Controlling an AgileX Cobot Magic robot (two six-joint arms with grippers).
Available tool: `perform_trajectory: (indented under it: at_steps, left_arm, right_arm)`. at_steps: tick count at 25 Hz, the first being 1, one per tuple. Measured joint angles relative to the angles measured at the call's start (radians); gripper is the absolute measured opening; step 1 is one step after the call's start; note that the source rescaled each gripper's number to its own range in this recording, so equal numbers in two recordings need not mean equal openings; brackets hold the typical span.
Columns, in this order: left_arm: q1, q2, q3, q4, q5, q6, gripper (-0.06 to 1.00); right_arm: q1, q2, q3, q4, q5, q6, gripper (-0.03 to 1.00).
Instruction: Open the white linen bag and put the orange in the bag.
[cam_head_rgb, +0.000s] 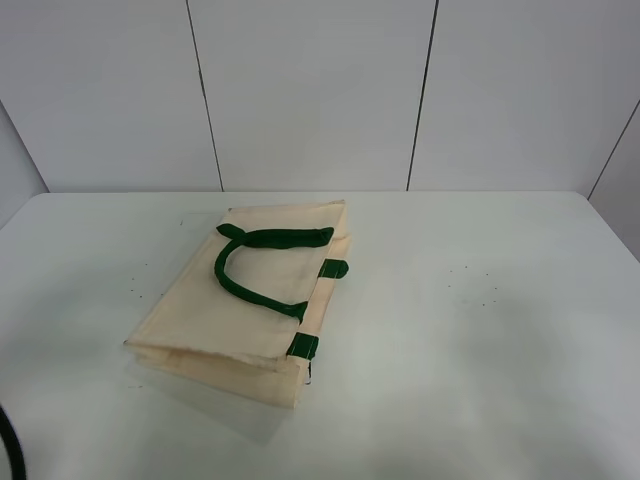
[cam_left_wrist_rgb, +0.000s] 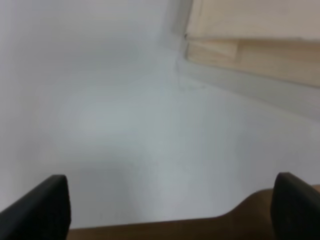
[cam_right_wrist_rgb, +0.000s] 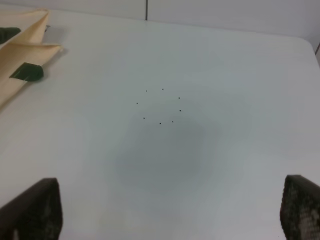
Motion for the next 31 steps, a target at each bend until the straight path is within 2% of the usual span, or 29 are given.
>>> perform_trajectory:
  at_steps: [12,31]
  left_arm:
    - [0.000,-0.257,0.000,0.000,0.001,0.001,1.00]
    - [0.000,-0.262,0.000,0.000,0.004,0.001,1.00]
  right_arm:
    - [0.000,0.000,0.000,0.000,0.000,0.000,1.00]
    - [0.000,0.000,0.000,0.001,0.000,0.000,1.00]
